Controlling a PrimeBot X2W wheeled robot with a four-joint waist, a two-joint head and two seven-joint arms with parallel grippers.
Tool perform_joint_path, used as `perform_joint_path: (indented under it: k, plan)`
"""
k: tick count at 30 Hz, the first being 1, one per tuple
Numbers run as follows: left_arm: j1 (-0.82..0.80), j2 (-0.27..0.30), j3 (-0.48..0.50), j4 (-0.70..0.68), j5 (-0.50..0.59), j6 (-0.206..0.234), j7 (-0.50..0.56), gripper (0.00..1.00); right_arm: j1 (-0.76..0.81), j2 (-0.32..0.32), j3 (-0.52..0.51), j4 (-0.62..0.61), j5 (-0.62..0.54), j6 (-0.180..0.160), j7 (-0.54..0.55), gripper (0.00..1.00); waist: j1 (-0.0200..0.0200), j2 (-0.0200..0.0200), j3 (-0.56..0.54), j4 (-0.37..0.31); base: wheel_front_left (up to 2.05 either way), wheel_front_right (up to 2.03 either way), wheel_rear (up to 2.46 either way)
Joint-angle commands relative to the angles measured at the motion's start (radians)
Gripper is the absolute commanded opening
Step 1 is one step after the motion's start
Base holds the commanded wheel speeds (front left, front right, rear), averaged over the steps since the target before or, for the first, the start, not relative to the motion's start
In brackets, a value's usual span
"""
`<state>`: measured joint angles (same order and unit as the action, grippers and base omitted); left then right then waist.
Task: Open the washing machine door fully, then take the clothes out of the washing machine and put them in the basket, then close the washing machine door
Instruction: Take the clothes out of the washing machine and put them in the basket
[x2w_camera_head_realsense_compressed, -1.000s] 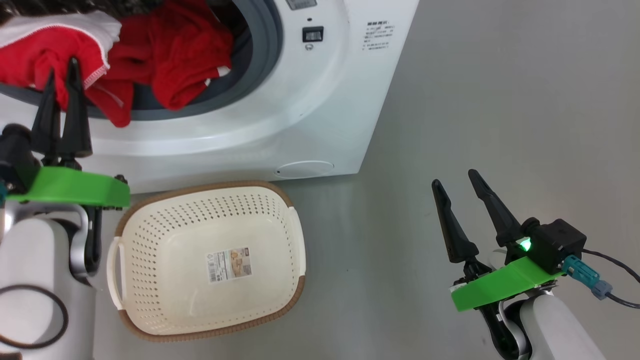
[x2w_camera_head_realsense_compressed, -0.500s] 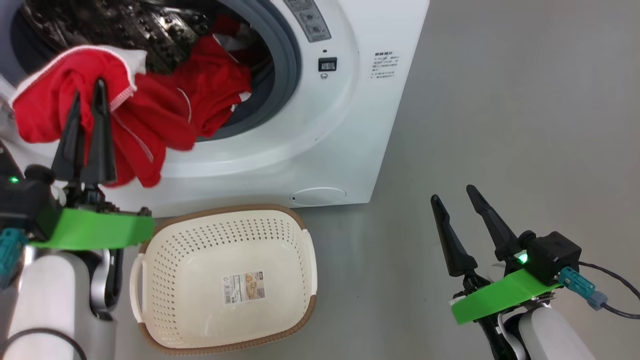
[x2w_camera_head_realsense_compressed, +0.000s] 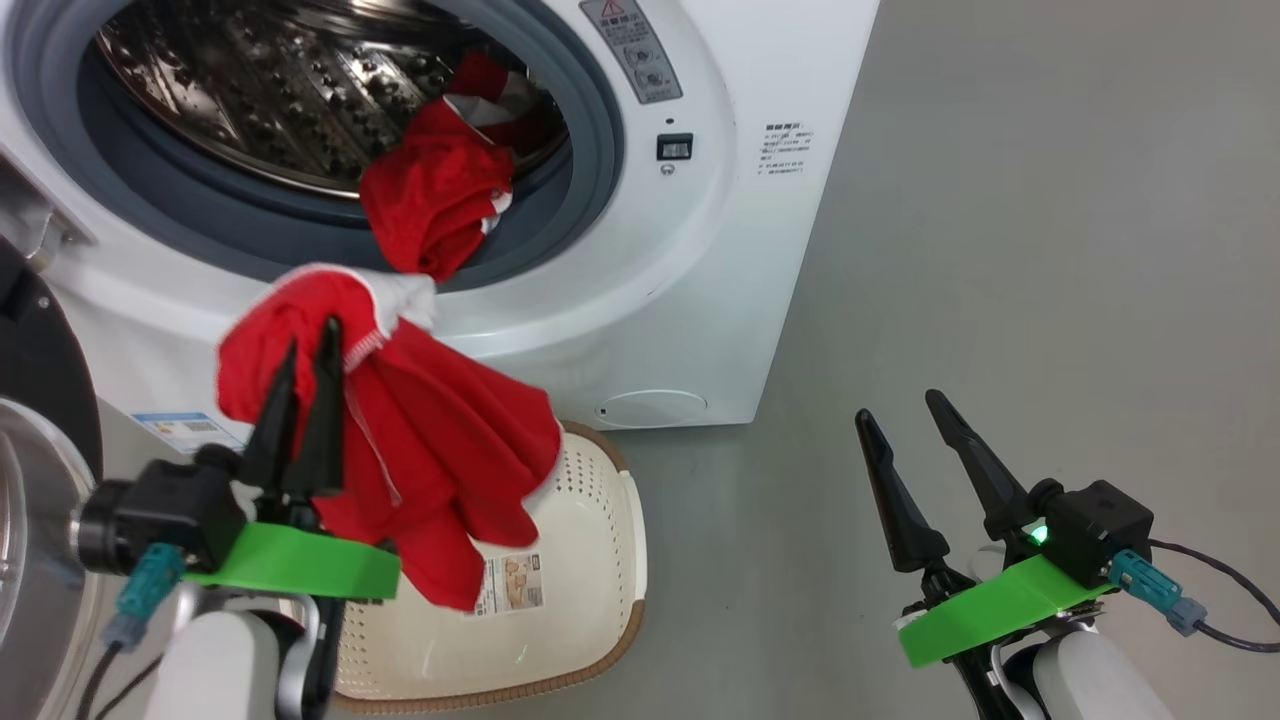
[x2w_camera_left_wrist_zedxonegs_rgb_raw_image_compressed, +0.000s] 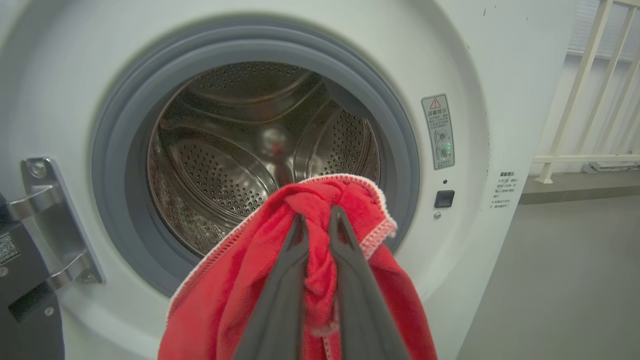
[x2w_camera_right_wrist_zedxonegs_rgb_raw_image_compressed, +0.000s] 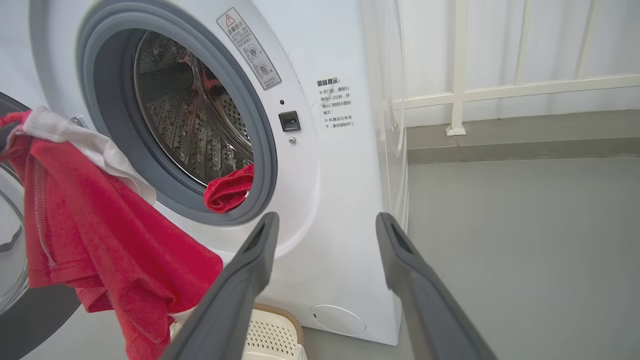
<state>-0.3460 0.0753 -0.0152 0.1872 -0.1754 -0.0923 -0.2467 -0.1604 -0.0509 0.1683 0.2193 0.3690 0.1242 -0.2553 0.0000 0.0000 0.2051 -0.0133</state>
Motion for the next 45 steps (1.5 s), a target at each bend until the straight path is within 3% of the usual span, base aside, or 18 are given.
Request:
perform_joint_path:
  k: [1,35,45]
  plan:
    - [-0.005,0.016,0.024,-0.011,-0.009,-0.008,-0.001,0.00,-0.003,0.001,0.022,-0.027,0.002,0.007,-0.006,1.00,0.0000,0.0000,0.011,0.001,0.00,0.00,0.00]
    - [-0.325,-0.025,-0.101,0.965,-0.154,-0.034,-0.015,0.00,-0.088,0.001,0.080,-0.016,-0.017,0.007,-0.006,1.00,0.0000,0.0000,0.237,-0.063,0.00,0.00,0.00]
    - [-0.389,-0.004,-0.103,1.081,-0.174,-0.022,0.004,0.00,-0.125,0.001,0.101,-0.022,-0.003,0.007,-0.006,1.00,0.0000,0.0000,0.299,-0.107,0.00,0.00,0.00]
